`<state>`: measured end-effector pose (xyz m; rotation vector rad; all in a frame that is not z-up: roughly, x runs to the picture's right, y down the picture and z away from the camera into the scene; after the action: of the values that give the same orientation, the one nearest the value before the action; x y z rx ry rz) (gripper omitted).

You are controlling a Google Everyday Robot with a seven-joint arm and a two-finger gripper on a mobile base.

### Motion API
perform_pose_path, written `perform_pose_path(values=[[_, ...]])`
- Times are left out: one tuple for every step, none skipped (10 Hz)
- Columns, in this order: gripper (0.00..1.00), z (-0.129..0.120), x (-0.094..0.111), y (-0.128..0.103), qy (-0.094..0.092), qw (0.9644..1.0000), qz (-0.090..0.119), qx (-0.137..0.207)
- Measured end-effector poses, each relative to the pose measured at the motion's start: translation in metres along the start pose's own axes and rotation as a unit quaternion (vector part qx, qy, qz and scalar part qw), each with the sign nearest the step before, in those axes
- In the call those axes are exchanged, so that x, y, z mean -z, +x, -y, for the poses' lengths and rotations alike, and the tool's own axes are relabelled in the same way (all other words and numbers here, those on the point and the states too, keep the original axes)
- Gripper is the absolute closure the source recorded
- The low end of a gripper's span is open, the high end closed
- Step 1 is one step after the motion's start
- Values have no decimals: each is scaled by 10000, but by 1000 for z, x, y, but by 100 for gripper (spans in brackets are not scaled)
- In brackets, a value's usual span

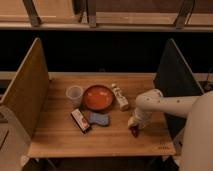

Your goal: Drag the pepper across the table

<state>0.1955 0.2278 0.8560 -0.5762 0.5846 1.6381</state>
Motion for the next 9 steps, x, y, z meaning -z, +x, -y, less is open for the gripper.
perform_pose_path(values=[[100,9,0,-8,151,9998,88,-24],[100,27,4,-28,386,9988,265,-164],[100,39,4,-36,547,9976,327,-266],[100,55,5,-48,743,9955,410,-415],[100,68,5,-55,915,9933,456,-537],[100,77,3,-58,1030,9915,475,-634],[100,83,2,-60,1093,9904,471,-706],[97,88,-2,-61,1125,9892,444,-832],[95,89,-3,-60,1114,9890,424,-874]])
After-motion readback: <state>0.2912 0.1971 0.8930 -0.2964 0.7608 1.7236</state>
